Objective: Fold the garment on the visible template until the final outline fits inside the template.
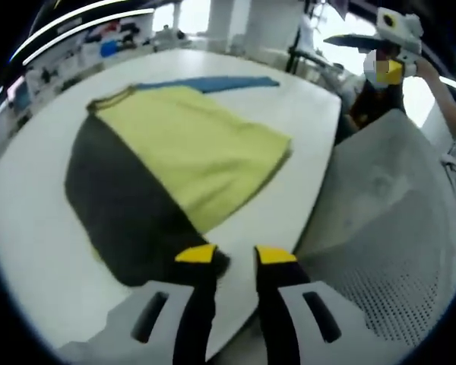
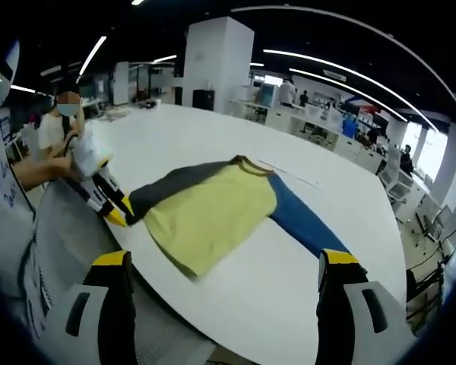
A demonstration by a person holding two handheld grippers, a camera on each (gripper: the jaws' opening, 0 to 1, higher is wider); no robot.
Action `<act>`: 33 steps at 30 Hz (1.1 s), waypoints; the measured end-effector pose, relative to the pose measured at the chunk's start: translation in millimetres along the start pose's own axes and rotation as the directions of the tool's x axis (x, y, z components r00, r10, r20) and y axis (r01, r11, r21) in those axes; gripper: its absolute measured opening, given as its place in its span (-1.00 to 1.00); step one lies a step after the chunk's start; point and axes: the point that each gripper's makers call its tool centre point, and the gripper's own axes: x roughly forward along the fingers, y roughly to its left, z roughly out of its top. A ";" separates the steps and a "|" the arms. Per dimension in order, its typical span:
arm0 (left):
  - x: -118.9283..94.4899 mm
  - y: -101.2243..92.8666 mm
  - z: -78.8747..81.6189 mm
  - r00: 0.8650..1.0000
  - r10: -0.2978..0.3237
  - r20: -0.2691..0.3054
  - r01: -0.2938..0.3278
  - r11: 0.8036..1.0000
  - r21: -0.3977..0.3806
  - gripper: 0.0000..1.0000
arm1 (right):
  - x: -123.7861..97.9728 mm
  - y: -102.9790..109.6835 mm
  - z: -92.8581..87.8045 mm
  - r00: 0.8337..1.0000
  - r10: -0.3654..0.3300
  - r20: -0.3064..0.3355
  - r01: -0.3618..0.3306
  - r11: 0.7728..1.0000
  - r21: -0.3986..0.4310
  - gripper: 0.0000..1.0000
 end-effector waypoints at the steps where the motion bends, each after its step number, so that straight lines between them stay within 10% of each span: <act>1: 0.3 0.0 -0.5 1.000 0.000 -0.003 0.000 1.000 0.000 -0.66 | 0.0 0.0 0.0 1.000 0.000 0.000 0.000 1.000 0.000 1.00; 33: 10.6 17.9 -10.3 0.995 0.018 -0.102 -0.015 1.000 0.022 -0.90 | 4.3 -1.6 0.0 1.000 0.020 -0.005 -0.020 1.000 -0.004 1.00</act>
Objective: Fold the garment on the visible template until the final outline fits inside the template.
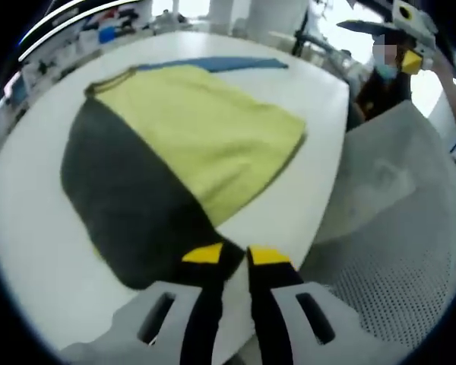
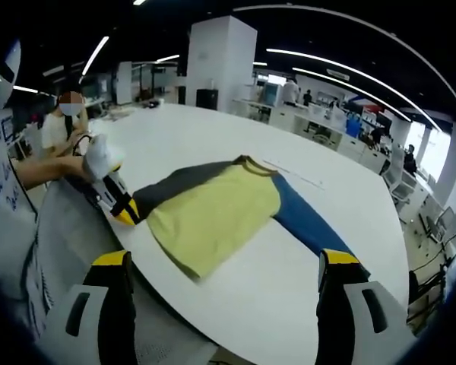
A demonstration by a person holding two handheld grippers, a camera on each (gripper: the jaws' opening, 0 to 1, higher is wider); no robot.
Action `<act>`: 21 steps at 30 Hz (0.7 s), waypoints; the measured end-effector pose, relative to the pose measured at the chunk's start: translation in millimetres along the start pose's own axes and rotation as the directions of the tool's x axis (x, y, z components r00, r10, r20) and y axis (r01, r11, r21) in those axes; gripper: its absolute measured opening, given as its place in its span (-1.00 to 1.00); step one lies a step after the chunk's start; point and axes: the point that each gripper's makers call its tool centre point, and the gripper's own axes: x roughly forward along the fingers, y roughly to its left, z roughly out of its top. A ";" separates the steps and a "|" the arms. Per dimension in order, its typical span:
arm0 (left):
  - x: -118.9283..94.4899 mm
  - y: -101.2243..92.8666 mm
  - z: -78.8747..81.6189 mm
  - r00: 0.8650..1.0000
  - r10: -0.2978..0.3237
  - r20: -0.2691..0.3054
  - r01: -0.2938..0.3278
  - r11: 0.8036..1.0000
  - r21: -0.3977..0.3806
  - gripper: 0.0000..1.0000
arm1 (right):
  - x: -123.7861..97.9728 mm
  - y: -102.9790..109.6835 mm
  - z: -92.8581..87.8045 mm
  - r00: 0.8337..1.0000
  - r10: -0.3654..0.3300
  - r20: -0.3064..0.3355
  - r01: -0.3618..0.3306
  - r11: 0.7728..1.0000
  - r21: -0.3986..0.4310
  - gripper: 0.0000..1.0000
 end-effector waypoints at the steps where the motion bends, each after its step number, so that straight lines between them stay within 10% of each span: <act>1: -0.1 -0.1 0.1 1.000 0.003 -0.003 -0.003 1.000 0.008 -0.91 | 0.1 -0.1 0.0 1.000 0.000 0.000 0.000 1.000 0.002 1.00; 21: 0.2 2.1 -0.3 1.000 0.003 -0.018 -0.002 1.000 0.026 -0.97 | 0.4 4.7 2.0 1.000 0.008 0.005 -0.008 1.000 0.011 1.00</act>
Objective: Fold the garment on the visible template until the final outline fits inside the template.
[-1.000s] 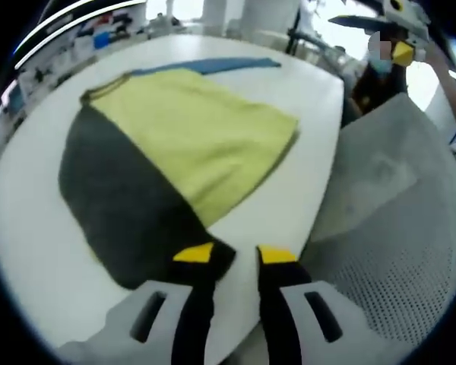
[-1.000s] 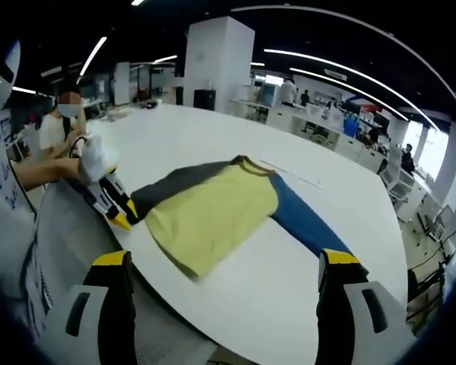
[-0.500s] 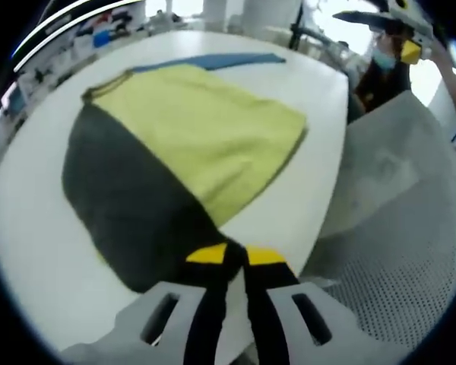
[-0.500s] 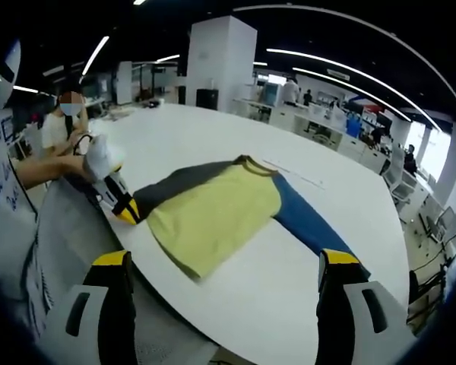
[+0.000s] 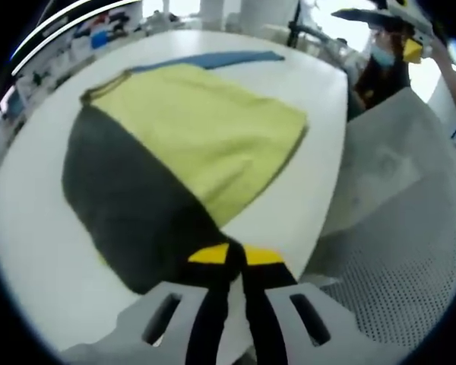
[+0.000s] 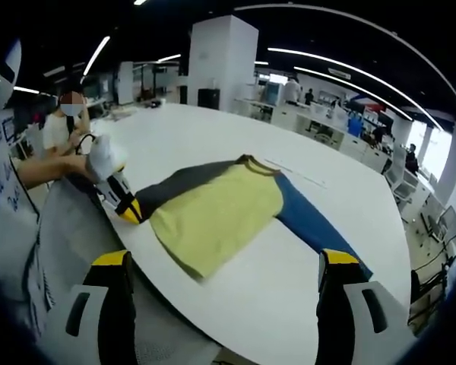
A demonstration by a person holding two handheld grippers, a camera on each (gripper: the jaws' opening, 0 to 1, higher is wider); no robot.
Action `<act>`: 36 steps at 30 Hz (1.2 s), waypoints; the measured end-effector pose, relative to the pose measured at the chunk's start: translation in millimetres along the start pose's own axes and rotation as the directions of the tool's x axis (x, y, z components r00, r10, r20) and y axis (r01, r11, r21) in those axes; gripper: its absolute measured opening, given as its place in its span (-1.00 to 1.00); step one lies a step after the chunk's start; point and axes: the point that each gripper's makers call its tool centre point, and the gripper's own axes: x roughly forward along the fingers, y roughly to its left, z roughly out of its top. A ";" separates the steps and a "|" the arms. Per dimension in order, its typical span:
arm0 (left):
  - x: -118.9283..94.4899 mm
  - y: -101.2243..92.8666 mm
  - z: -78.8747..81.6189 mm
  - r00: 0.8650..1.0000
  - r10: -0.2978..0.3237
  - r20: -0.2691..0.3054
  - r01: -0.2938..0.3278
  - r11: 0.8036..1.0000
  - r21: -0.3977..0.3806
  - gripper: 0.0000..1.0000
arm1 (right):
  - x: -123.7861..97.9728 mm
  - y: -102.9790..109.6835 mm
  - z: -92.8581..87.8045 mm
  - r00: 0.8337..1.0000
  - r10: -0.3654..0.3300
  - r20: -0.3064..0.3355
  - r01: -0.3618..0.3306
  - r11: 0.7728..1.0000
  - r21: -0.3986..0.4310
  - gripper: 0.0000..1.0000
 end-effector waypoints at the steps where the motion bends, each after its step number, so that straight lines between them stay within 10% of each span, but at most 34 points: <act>1: 0.0 0.2 0.0 1.000 0.001 0.000 -0.001 1.000 -0.005 -0.97 | -0.3 0.4 0.3 1.000 0.004 0.002 -0.004 1.000 0.003 1.00; 9: 0.6 4.0 -0.1 1.000 -0.016 0.017 0.018 0.987 -0.157 -1.00 | 0.7 1.5 -0.1 1.000 0.004 -0.001 -0.004 1.000 0.001 1.00; 18: 1.3 2.1 2.0 1.000 0.029 0.003 -0.028 0.998 -0.048 -1.00 | -0.2 6.1 2.1 1.000 0.016 0.009 -0.016 1.000 0.005 1.00; 36: -16.8 4.3 15.4 0.996 0.040 0.080 -0.030 0.992 -0.125 -1.00 | -3.0 11.2 -2.7 1.000 0.007 0.002 -0.007 1.000 0.012 1.00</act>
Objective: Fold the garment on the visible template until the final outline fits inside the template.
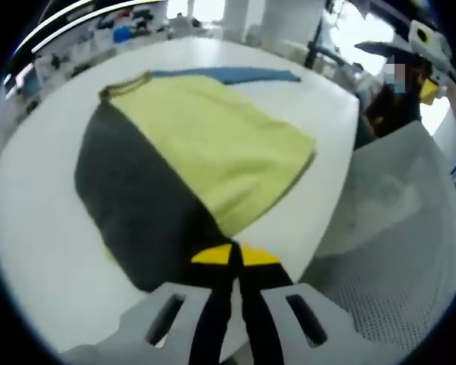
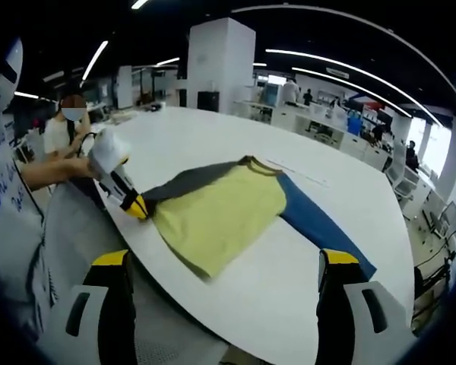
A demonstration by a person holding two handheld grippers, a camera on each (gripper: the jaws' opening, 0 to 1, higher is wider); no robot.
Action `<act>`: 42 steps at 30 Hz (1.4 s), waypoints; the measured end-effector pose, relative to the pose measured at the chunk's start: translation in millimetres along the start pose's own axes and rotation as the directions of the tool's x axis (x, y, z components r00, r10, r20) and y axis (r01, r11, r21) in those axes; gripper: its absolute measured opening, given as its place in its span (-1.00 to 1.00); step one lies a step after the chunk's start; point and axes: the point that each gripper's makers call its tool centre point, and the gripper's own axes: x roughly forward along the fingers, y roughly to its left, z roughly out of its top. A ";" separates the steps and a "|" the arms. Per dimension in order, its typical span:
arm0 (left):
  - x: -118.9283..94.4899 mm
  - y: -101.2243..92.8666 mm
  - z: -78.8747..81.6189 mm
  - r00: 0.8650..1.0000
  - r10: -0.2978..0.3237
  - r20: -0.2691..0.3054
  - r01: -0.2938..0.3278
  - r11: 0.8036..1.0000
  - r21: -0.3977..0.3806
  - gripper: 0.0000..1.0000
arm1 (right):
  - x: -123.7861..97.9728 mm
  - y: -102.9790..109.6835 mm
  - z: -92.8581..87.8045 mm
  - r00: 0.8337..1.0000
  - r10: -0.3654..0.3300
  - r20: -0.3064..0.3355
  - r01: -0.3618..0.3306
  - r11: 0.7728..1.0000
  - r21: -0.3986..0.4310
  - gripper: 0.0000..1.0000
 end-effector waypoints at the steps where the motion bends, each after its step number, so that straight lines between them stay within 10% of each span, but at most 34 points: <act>1: -0.7 0.3 -0.1 1.000 0.001 0.001 -0.001 1.000 -0.001 -1.00 | 0.0 0.4 -0.1 1.000 0.002 -0.001 -0.002 1.000 -0.001 1.00; 25: -83.9 79.3 42.2 0.960 0.208 0.185 -0.198 0.978 -0.071 -1.00 | -1.5 -7.6 2.7 0.999 -0.044 0.010 0.044 0.999 0.010 1.00; 42: -108.9 131.0 29.5 0.932 0.299 0.204 -0.268 0.949 -0.166 -1.00 | -7.4 -9.5 3.4 0.997 -0.078 0.010 0.078 0.997 0.015 1.00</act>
